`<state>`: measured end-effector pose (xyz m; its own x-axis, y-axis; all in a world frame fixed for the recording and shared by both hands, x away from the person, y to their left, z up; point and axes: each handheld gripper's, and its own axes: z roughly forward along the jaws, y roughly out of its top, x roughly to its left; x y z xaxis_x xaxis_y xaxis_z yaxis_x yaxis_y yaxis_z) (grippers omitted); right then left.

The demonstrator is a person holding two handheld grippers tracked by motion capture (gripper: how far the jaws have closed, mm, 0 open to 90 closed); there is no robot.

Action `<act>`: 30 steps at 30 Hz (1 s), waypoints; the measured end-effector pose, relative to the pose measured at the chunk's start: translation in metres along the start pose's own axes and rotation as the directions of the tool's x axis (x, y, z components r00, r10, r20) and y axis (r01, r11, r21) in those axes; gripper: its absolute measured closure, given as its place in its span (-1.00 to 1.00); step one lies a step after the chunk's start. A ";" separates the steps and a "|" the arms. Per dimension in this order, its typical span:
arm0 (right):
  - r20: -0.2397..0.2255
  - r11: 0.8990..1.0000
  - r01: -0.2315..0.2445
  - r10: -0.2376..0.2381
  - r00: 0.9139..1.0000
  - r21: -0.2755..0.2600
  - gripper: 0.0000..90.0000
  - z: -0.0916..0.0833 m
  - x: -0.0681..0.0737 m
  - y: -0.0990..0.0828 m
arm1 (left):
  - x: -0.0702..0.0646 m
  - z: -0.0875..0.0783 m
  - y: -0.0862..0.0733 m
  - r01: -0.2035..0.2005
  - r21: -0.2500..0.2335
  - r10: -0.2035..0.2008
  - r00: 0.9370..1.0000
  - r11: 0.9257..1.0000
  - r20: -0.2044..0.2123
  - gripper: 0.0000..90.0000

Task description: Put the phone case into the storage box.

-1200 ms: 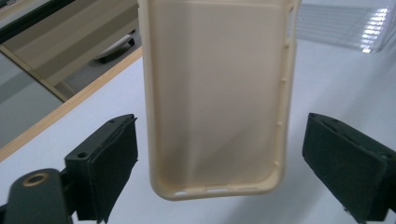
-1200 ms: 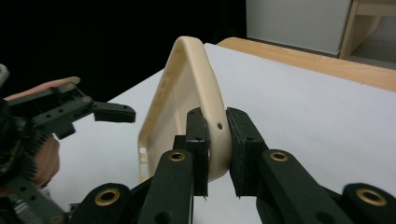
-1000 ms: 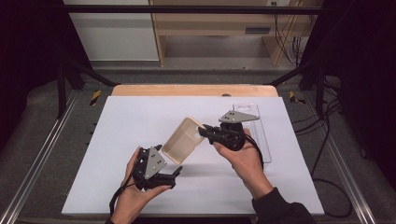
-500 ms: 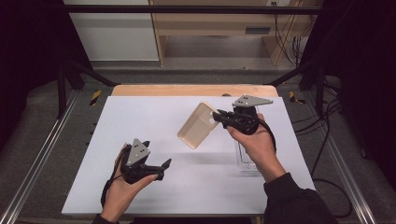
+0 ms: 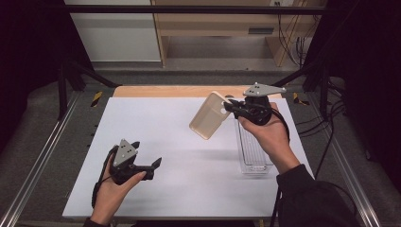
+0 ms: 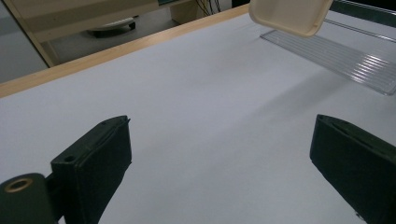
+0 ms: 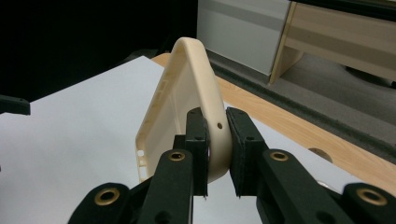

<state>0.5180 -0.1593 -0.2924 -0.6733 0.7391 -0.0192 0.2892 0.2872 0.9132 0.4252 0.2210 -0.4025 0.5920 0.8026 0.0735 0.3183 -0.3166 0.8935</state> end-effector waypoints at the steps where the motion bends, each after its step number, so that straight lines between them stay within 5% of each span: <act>1: 0.004 1.000 0.006 -0.006 1.000 0.003 0.77 -0.001 -0.002 0.001 | 0.001 0.000 0.000 0.000 -0.003 0.000 1.000 1.000 -0.001 -0.88; 23: -0.001 0.998 0.061 -0.061 0.998 0.022 0.77 -0.008 -0.039 0.026 | 0.010 0.021 -0.005 0.018 -0.007 -0.018 0.999 1.000 0.036 -0.88; 30: -0.001 0.997 0.081 -0.081 0.997 0.017 0.77 -0.015 -0.053 0.036 | 0.015 0.023 -0.019 0.029 -0.006 -0.029 0.999 1.000 0.036 -0.88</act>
<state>0.5539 -0.1975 -0.2523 -0.6951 0.7129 -0.0922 0.2456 0.3561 0.9016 0.4450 0.2274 -0.4283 0.6087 0.7928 0.0318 0.3308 -0.2900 0.8980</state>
